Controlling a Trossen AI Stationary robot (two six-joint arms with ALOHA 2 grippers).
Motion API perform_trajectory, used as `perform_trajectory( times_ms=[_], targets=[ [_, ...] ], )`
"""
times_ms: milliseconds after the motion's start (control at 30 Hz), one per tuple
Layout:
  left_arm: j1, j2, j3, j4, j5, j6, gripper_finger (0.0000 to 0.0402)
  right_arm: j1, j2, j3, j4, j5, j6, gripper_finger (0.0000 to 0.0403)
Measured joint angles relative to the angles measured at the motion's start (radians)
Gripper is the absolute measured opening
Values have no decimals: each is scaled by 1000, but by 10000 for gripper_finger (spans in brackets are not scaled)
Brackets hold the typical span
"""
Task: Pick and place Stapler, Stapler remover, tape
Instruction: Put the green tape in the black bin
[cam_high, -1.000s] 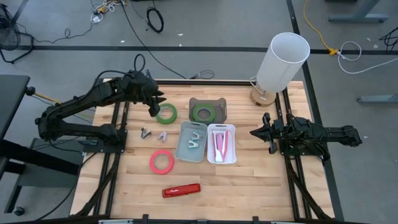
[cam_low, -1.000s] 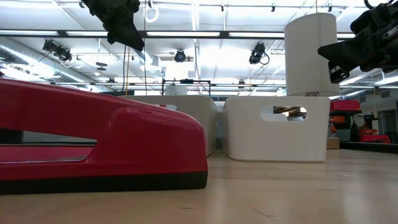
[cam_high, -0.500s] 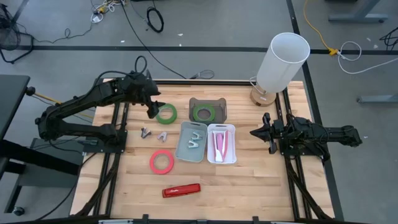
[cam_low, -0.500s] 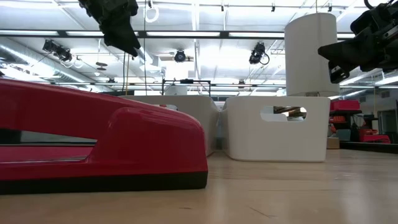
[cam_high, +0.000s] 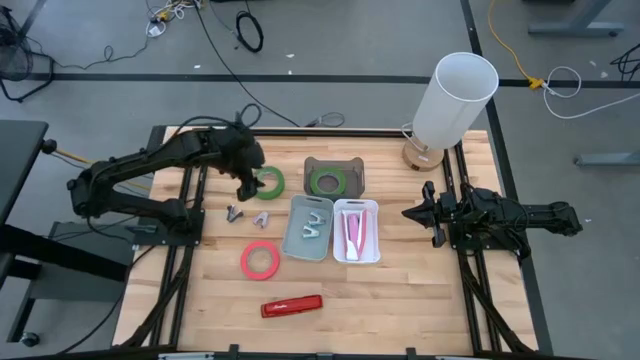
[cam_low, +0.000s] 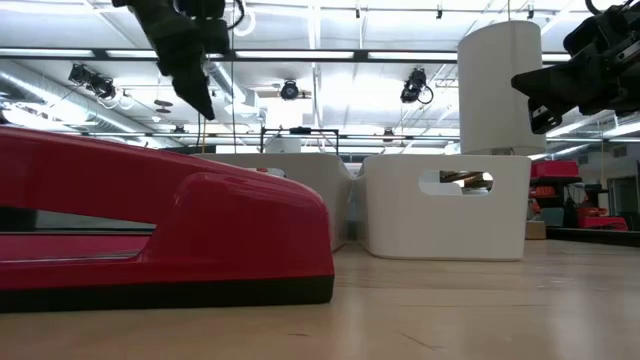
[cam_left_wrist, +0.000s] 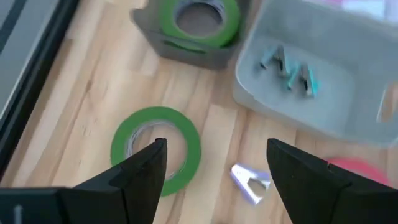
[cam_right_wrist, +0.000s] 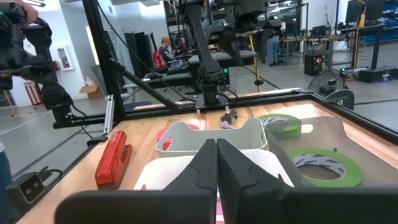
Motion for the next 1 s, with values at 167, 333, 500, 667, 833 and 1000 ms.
perform_trajectory(
  times_ms=[167,333,500,667,833,1000],
  targets=[
    [-19,33,0,-18,-14,98,280,0,0,0,0,0,0,4],
    [-20,70,0,-19,-18,98,280,0,0,0,0,0,0,4],
    [-20,111,0,-19,-54,91,280,0,0,0,0,0,0,4],
    [-20,156,0,-18,-101,89,280,0,0,0,0,0,0,4],
    [-20,181,-36,17,-102,59,280,0,0,0,0,0,0,4],
    [-20,181,-137,102,-103,31,280,0,0,0,0,0,0,4]
  ],
)
